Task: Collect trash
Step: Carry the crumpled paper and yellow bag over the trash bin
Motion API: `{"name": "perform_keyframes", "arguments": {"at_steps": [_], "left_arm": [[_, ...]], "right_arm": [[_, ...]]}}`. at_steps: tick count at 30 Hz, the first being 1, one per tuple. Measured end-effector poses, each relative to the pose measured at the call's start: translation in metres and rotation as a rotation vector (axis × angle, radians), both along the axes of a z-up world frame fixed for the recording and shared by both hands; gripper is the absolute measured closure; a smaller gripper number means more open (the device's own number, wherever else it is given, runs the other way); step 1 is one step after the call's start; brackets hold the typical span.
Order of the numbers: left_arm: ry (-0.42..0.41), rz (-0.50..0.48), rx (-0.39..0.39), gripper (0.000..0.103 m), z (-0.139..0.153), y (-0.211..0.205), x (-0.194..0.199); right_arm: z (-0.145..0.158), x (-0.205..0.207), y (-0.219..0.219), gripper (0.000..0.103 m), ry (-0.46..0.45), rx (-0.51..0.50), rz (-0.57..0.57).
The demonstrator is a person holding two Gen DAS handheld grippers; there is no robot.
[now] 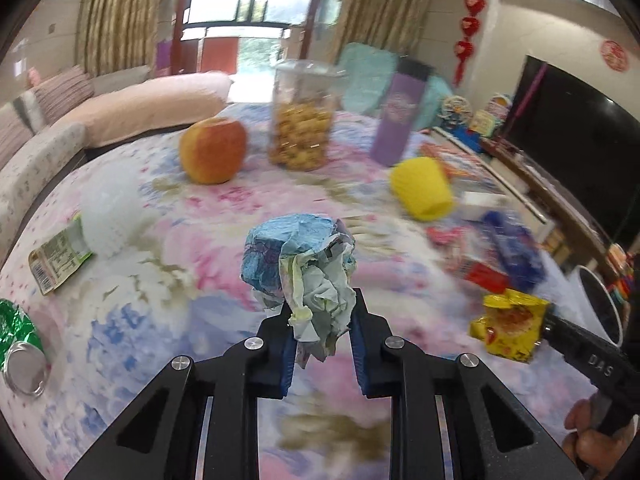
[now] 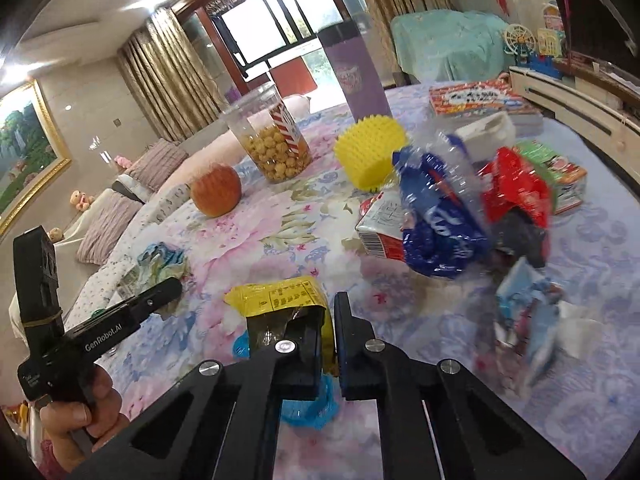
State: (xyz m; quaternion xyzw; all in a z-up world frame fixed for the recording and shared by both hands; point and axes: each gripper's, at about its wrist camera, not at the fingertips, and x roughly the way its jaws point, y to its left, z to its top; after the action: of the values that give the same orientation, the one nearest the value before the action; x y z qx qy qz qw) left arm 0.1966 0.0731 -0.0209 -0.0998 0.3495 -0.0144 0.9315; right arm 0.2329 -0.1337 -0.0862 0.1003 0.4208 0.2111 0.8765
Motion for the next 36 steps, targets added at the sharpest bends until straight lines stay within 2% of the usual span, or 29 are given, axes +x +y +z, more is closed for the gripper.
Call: {"name": "perform_keyframes", "arguments": {"at_steps": [6,18,36], "left_arm": [[-0.037,-0.084,-0.005,0.081,0.016,-0.031,-0.020],[-0.027,-0.235,0.009,0.081,0.019,-0.095,-0.039],[0.001,-0.452,0.017,0.081,0.017,-0.191,-0.038]], "right_arm": [[0.017,-0.019,-0.022,0.098,-0.031,0.026,-0.015],[0.034,-0.049,-0.083,0.098,-0.057,0.045,-0.119],[0.035,-0.085,-0.194,0.098,-0.063,0.038,-0.321]]}}
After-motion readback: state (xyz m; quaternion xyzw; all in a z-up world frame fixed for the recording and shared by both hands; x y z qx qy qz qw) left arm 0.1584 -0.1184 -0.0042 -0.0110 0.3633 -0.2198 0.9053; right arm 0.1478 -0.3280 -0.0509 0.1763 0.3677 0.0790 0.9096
